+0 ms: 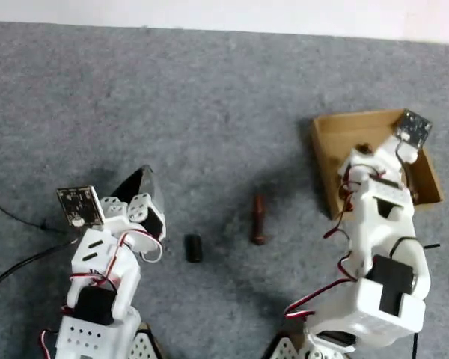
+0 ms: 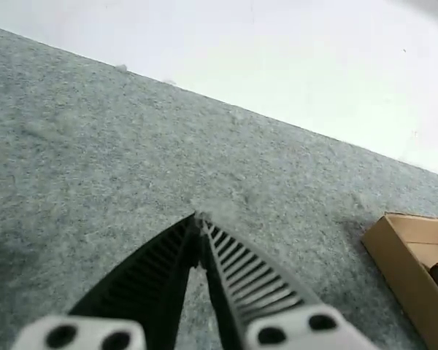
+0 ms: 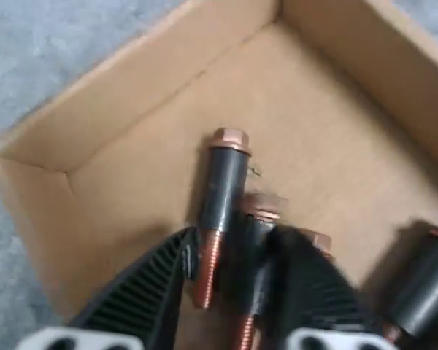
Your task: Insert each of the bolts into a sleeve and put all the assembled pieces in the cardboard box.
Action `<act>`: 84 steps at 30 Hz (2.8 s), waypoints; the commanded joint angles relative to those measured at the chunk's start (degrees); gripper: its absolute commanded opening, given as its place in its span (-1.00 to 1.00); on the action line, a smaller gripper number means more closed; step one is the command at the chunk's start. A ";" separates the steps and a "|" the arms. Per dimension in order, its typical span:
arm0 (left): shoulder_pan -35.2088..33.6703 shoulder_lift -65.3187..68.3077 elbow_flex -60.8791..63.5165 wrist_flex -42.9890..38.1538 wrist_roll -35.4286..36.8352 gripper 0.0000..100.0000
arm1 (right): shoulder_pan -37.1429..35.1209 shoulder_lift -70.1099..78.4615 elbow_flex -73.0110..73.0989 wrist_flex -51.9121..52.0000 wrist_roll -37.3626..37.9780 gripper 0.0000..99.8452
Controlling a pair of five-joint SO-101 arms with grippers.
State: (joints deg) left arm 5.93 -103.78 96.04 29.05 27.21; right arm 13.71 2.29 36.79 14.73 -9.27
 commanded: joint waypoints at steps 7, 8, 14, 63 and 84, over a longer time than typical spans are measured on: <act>-0.66 -0.66 1.10 -1.05 -0.44 -0.99 | -10.68 -15.60 4.09 5.23 1.67 -0.51; -0.66 -0.66 1.10 -1.05 -0.44 -0.99 | -12.97 -18.24 5.93 6.64 1.67 -0.51; -1.01 -0.75 1.10 -1.23 -0.44 -0.99 | -27.74 -33.36 17.36 13.32 1.76 -0.51; -26.15 -0.75 1.01 -9.49 0.09 -0.99 | -70.64 5.14 -12.26 42.51 -7.03 -0.52; -26.15 -0.75 1.01 -9.41 0.09 -0.99 | -62.37 -10.33 -8.75 41.71 7.21 -0.99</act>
State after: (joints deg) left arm -20.88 -103.78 96.04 20.88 27.12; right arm -52.92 1.41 26.68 56.57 -2.95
